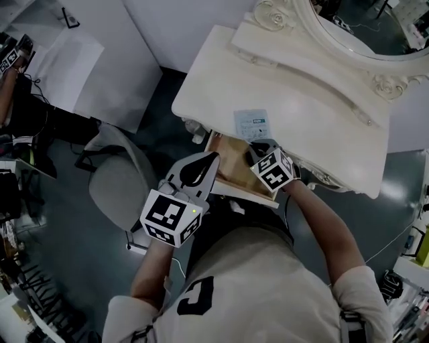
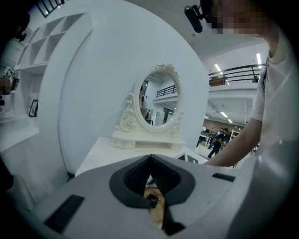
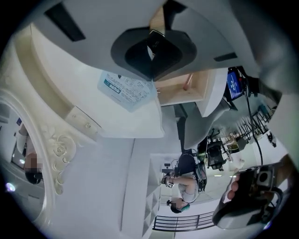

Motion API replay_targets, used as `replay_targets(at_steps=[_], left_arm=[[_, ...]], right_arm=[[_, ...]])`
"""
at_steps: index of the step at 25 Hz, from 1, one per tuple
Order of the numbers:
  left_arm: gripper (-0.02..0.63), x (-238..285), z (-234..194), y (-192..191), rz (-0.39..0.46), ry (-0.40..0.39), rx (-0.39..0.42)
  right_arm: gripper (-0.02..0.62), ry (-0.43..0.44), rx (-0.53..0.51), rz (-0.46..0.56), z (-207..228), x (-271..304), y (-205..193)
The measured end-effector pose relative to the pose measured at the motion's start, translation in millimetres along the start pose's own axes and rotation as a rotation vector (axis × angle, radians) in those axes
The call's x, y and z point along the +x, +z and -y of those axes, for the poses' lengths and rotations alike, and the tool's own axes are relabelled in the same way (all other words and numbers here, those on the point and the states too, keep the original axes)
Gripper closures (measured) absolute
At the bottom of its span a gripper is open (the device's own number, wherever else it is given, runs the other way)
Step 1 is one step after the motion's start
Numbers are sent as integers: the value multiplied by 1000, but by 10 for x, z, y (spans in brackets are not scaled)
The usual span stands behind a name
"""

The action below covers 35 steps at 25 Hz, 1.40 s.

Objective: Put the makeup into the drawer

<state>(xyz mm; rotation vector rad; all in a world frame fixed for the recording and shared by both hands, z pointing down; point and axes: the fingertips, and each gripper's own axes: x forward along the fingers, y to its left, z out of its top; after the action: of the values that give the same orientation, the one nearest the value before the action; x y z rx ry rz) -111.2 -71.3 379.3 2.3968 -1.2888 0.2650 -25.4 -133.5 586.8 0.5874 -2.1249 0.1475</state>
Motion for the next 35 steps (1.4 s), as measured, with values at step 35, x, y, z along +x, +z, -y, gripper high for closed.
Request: replay_targets(at_steps=[35], left_arm=[[551,-184,4,-140,2,-89,-60]], right_arm=[[569,-144,67,-24,119,-432,-177]])
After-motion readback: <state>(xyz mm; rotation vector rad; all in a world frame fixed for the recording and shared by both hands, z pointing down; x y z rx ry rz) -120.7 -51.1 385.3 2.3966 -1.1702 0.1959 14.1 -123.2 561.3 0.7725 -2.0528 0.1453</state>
